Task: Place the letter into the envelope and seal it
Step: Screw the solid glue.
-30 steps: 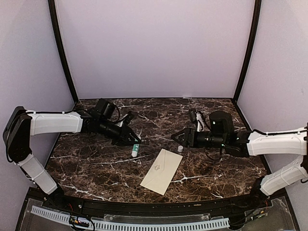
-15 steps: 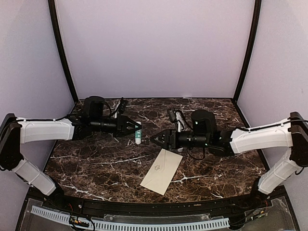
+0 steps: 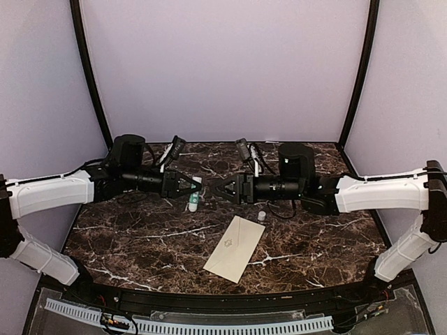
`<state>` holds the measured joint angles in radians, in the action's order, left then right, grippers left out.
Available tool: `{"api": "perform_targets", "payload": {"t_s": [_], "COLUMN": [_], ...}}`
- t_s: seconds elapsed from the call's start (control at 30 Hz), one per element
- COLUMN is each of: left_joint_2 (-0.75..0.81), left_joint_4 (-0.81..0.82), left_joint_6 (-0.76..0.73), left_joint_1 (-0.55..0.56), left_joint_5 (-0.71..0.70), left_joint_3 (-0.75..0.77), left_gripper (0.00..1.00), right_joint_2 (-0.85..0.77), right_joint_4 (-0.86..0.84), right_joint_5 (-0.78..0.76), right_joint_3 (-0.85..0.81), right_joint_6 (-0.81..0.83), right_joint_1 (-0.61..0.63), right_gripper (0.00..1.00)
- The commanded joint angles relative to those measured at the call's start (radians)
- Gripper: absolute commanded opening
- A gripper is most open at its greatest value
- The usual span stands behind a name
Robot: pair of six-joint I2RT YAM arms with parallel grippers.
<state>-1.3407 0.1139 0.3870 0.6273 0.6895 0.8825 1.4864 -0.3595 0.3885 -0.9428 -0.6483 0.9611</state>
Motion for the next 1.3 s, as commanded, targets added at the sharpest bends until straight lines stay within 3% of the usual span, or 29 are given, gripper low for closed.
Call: {"api": "perform_targets", "payload": {"t_s": [0.0, 0.3, 0.43, 0.73, 0.93, 1.13, 1.27], "left_joint_2": [0.056, 0.051, 0.051, 0.039, 0.039, 0.022, 0.033], "left_joint_4": [-0.084, -0.031, -0.005, 0.007, 0.012, 0.014, 0.082], "left_joint_6": [-0.177, -0.209, -0.208, -0.204, -0.198, -0.045, 0.129], "left_joint_1": [0.032, 0.090, 0.102, 0.112, 0.115, 0.110, 0.083], "left_joint_5": [-0.017, 0.009, 0.017, 0.018, 0.001, -0.177, -0.241], "left_joint_3": [0.037, 0.029, 0.029, 0.034, 0.036, 0.043, 0.014], "left_gripper": [0.00, 0.00, 0.00, 0.00, 0.00, 0.00, 0.00], "right_joint_2": [-0.010, 0.047, 0.069, 0.092, 0.112, 0.038, -0.007], "right_joint_4": [-0.061, -0.131, -0.102, -0.067, -0.028, -0.066, -0.144], "right_joint_5": [0.074, 0.041, -0.015, -0.014, -0.025, -0.122, -0.125], "right_joint_3": [-0.037, -0.066, -0.080, -0.114, -0.136, -0.044, 0.044], "right_joint_6": [-0.017, -0.057, -0.060, -0.053, -0.044, -0.034, -0.041], "right_joint_1": [0.002, 0.027, 0.030, 0.036, 0.048, 0.050, 0.048], "right_gripper": [0.64, 0.59, 0.52, 0.51, 0.43, 0.60, 0.63]}}
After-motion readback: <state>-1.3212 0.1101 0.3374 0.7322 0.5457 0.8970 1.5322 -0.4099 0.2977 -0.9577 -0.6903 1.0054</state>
